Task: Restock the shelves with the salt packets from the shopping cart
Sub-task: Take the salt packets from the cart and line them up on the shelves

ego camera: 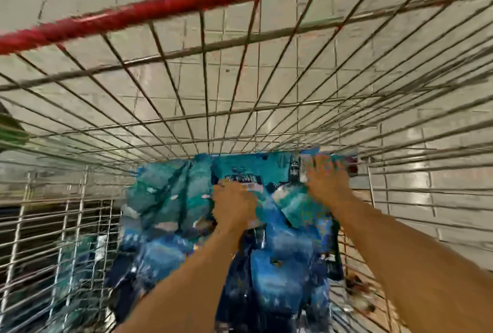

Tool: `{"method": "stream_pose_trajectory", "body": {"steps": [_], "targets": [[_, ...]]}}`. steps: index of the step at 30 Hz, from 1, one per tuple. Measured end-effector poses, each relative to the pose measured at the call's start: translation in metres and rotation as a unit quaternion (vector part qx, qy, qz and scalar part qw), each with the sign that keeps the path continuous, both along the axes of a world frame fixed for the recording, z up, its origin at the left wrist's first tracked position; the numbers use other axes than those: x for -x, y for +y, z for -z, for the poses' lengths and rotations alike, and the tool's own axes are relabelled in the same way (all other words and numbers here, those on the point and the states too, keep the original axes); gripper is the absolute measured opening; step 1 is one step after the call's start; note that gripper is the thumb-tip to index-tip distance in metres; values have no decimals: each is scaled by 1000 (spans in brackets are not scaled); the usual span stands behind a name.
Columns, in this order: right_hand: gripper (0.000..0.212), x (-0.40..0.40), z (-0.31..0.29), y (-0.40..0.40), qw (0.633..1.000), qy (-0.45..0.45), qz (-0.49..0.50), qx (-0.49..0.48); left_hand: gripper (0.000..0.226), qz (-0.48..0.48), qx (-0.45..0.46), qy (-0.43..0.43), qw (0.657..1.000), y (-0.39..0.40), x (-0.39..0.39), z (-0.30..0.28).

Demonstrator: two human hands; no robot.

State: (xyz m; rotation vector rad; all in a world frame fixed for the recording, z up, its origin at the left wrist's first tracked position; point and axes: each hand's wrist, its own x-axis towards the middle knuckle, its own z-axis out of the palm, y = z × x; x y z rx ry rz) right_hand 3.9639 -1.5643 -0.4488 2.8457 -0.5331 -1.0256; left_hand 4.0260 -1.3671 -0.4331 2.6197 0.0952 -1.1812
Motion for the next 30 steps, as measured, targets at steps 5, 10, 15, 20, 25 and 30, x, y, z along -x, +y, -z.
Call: {"method": "stream_pose_trajectory", "body": {"steps": [5,10,15,20,25,30], "targets": [[49,-11,22,-9,999,-21,6,35,69,-74,14,24,997,-10,-17,16],[36,-19,2,0,999,-3,32,8,38,-231,77,56,968,-8,-15,21],[21,-5,-56,37,980,-42,148,-122,14,-296,173,69,937,-4,-4,-15],[29,17,-113,103,877,-142,324,-324,45,-383,265,108,879,31,28,-82],[81,29,-212,154,757,-112,402,-502,84,-387,299,27,872,98,36,-175],[57,41,-342,220,539,-152,543,-626,86,-409,375,3,832,178,55,-294]]}}
